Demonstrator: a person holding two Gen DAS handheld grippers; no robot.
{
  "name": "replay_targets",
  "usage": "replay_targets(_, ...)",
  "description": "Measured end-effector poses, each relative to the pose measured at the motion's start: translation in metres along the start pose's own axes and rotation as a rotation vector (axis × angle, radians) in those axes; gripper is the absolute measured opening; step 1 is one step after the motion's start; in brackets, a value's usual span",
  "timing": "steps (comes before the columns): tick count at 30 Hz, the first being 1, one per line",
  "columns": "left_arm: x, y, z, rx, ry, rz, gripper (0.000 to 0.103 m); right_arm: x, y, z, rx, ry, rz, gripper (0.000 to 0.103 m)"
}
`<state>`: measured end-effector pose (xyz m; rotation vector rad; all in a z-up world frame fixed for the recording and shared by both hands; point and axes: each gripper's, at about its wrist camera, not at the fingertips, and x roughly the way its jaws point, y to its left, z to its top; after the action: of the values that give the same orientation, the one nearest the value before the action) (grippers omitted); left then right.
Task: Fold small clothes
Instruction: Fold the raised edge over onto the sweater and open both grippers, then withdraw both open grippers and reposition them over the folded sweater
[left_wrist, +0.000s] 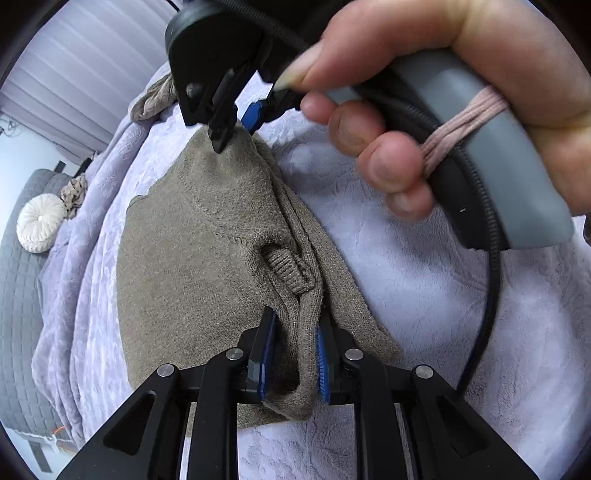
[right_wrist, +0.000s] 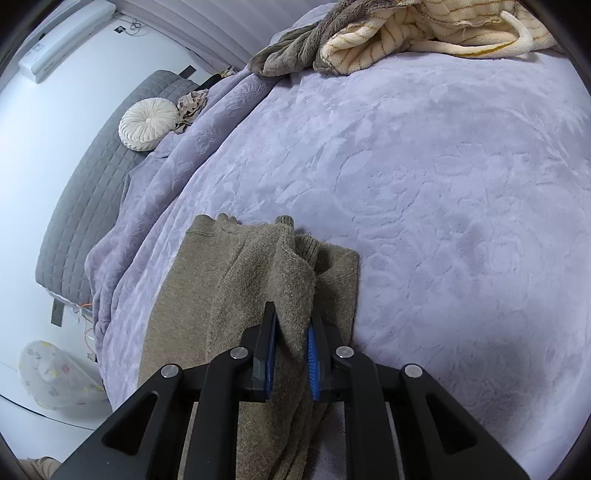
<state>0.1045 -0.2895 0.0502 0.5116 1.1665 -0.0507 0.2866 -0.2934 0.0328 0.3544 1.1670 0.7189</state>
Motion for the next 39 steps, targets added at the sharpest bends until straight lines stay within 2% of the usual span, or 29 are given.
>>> replay_targets(1, -0.005, 0.007, -0.001, -0.019, 0.0, -0.041, 0.036, -0.004, 0.002, 0.001, 0.005, -0.002, 0.006, 0.021)
replay_targets(3, -0.016, 0.019, -0.004, -0.046, -0.017, -0.112, 0.066, -0.02, 0.008, 0.002, -0.003, -0.036, -0.021, 0.021)
replay_targets(5, -0.032, 0.036, -0.012, -0.079, -0.039, -0.208, 0.081, -0.042, 0.02, 0.002, -0.032, -0.083, -0.033, 0.022)
replay_targets(7, -0.048, 0.053, -0.023, -0.106, -0.066, -0.328, 0.082, -0.061, 0.038, 0.002, -0.068, -0.129, -0.016, 0.027)
replay_targets(8, -0.055, 0.063, -0.028, -0.115, -0.079, -0.386, 0.082, -0.067, 0.047, 0.001, -0.088, -0.145, -0.002, 0.048)
replay_targets(9, -0.061, 0.074, -0.033, -0.121, -0.099, -0.441, 0.082, -0.071, 0.057, 0.001, -0.108, -0.157, 0.013, 0.077)
replay_targets(10, -0.066, 0.087, -0.037, -0.135, -0.123, -0.49, 0.082, -0.072, 0.066, 0.001, -0.128, -0.168, 0.028, 0.086)
replay_targets(11, -0.066, 0.105, -0.041, -0.171, -0.143, -0.524, 0.082, -0.07, 0.075, 0.001, -0.151, -0.176, 0.043, 0.087)
replay_targets(14, -0.05, 0.153, -0.045, -0.298, -0.18, -0.527, 0.082, -0.045, 0.081, 0.004, -0.131, -0.115, 0.111, 0.087)
replay_targets(16, -0.024, 0.181, -0.044, -0.371, -0.16, -0.518, 0.082, -0.02, 0.074, 0.004, -0.075, -0.046, 0.176, 0.085)
replay_targets(17, -0.009, 0.194, -0.045, -0.408, -0.138, -0.52, 0.082, -0.008, 0.07, 0.003, -0.061, -0.027, 0.171, 0.085)
replay_targets(19, 0.026, 0.207, -0.046, -0.456, -0.079, -0.527, 0.082, 0.011, 0.056, 0.002, -0.042, -0.013, 0.07, 0.085)
replay_targets(20, 0.037, 0.21, -0.048, -0.469, -0.054, -0.503, 0.082, 0.019, 0.04, 0.002, 0.001, -0.006, 0.016, 0.078)
replay_targets(21, 0.05, 0.209, -0.05, -0.477, -0.037, -0.494, 0.082, 0.023, 0.025, 0.002, 0.047, -0.006, 0.01, 0.063)
replay_targets(23, 0.061, 0.202, -0.05, -0.454, -0.027, -0.486, 0.082, 0.018, 0.002, 0.001, 0.107, -0.031, 0.002, 0.042)
replay_targets(24, 0.06, 0.197, -0.05, -0.43, -0.034, -0.458, 0.082, 0.015, -0.003, 0.0, 0.12, -0.034, -0.003, 0.041)
replay_targets(26, 0.05, 0.189, -0.046, -0.388, -0.048, -0.435, 0.082, 0.006, 0.0, -0.001, 0.108, -0.024, -0.034, 0.042)
replay_targets(28, 0.038, 0.194, -0.049, -0.392, -0.07, -0.467, 0.082, -0.012, 0.019, -0.006, 0.052, -0.034, -0.067, 0.043)
replay_targets(29, 0.031, 0.201, -0.054, -0.408, -0.099, -0.492, 0.082, -0.024, 0.034, -0.012, 0.009, -0.045, -0.059, 0.047)
replay_targets(30, 0.025, 0.205, -0.058, -0.418, -0.118, -0.503, 0.082, -0.034, 0.049, -0.019, -0.03, -0.056, -0.045, 0.053)
replay_targets(31, 0.022, 0.21, -0.062, -0.424, -0.133, -0.507, 0.082, -0.046, 0.065, -0.03, -0.068, -0.067, -0.021, 0.067)
replay_targets(32, 0.019, 0.213, -0.067, -0.427, -0.144, -0.498, 0.082, -0.054, 0.08, -0.041, -0.096, -0.075, 0.008, 0.077)
replay_targets(34, 0.024, 0.22, -0.078, -0.45, -0.137, -0.472, 0.082, -0.059, 0.1, -0.063, -0.127, -0.066, 0.05, 0.077)
replay_targets(36, 0.038, 0.227, -0.084, -0.485, -0.106, -0.477, 0.082, -0.054, 0.107, -0.084, -0.122, -0.032, 0.09, 0.077)
replay_targets(38, 0.049, 0.228, -0.093, -0.509, -0.071, -0.467, 0.082, -0.046, 0.103, -0.104, -0.104, -0.006, 0.089, 0.077)
replay_targets(39, 0.057, 0.228, -0.096, -0.513, -0.062, -0.487, 0.082, -0.041, 0.096, -0.11, -0.084, 0.006, 0.08, 0.077)
